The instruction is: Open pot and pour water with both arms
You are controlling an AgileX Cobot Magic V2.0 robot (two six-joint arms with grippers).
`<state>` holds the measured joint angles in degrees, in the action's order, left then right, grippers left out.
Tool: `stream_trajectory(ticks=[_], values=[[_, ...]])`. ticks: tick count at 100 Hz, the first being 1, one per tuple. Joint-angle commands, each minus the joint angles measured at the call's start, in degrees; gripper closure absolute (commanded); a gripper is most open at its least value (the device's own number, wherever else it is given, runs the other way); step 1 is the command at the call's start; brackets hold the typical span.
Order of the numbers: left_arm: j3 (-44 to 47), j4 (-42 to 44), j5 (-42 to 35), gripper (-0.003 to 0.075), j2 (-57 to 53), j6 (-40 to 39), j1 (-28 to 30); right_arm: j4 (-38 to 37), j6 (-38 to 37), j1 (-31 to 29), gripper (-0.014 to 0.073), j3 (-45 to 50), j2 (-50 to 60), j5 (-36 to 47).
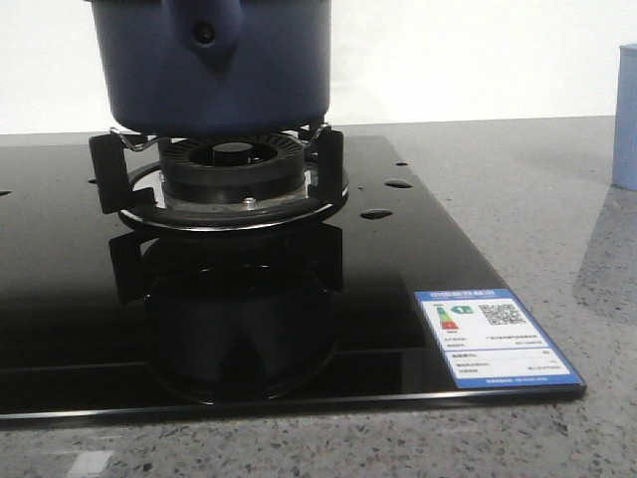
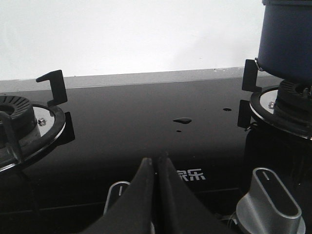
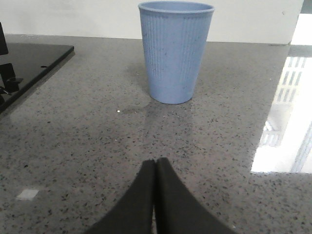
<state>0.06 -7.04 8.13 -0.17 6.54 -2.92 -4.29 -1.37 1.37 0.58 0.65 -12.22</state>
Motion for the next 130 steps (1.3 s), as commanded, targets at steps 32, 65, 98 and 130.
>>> stream_trajectory(ticks=[32,65,98,130], values=[[0.47,-0.05,-4.15,0.0741,-1.68,-0.43,0.08,0.01,0.49,-0.37,0.0643,1.51,1.08,4.12],[0.47,-0.05,-4.15,0.0741,-1.68,-0.43,0.08,0.01,0.49,-0.37,0.0643,1.51,1.08,4.23],[0.47,-0.05,-4.41,0.0741,-1.68,-0.43,0.08,0.01,0.49,-0.37,0.0643,1.51,1.08,5.41],[0.47,-4.4,-5.59,0.0741,-1.68,-0.43,0.08,2.04,0.38,-0.37,0.0643,1.51,1.08,6.63]])
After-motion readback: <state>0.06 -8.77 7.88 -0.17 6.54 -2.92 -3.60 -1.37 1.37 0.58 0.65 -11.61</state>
